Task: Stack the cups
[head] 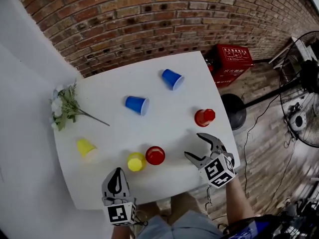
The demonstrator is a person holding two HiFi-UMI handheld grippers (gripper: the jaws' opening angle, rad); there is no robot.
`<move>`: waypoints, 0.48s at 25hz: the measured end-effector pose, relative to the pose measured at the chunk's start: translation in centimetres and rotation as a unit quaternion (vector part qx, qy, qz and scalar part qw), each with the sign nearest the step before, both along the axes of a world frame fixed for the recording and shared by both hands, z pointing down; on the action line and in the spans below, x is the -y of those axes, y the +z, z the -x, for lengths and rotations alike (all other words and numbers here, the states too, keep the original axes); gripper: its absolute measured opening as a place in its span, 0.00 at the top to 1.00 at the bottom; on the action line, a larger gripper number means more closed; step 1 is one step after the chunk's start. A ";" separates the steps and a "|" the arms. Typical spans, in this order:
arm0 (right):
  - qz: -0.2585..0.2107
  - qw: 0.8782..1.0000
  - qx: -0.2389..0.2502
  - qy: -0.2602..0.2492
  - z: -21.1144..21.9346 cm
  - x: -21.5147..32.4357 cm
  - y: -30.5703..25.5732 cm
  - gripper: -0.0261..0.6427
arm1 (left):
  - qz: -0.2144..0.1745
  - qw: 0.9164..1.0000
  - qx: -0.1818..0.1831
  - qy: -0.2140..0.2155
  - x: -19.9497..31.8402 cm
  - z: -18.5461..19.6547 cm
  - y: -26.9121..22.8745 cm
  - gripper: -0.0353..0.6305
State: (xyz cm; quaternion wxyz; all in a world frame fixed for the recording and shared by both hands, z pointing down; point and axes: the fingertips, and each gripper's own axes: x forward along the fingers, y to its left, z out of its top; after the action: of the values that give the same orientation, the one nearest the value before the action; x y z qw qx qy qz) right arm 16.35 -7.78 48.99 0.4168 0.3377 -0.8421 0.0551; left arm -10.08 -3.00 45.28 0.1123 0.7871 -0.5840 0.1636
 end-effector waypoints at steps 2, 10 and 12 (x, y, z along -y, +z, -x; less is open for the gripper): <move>-0.018 0.997 -0.013 0.072 -3.6 1.6 -0.1 0.46 | 0.002 1.000 0.004 -0.002 -0.1 -0.1 0.3 0.94; -0.082 0.972 0.033 0.218 -9.1 7.1 -0.8 0.46 | 0.013 1.000 0.017 -0.013 0.2 -0.8 1.2 0.94; -0.077 0.973 0.034 0.214 -8.9 7.9 -0.2 0.47 | 0.013 1.000 0.018 -0.015 0.4 -1.1 1.3 0.94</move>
State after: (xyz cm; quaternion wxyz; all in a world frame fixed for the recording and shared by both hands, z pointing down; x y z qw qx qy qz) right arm 25.27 -15.67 48.77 0.3394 0.5386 -0.7660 0.0896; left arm -9.03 -3.41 46.57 0.1150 0.7738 -0.5952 0.1837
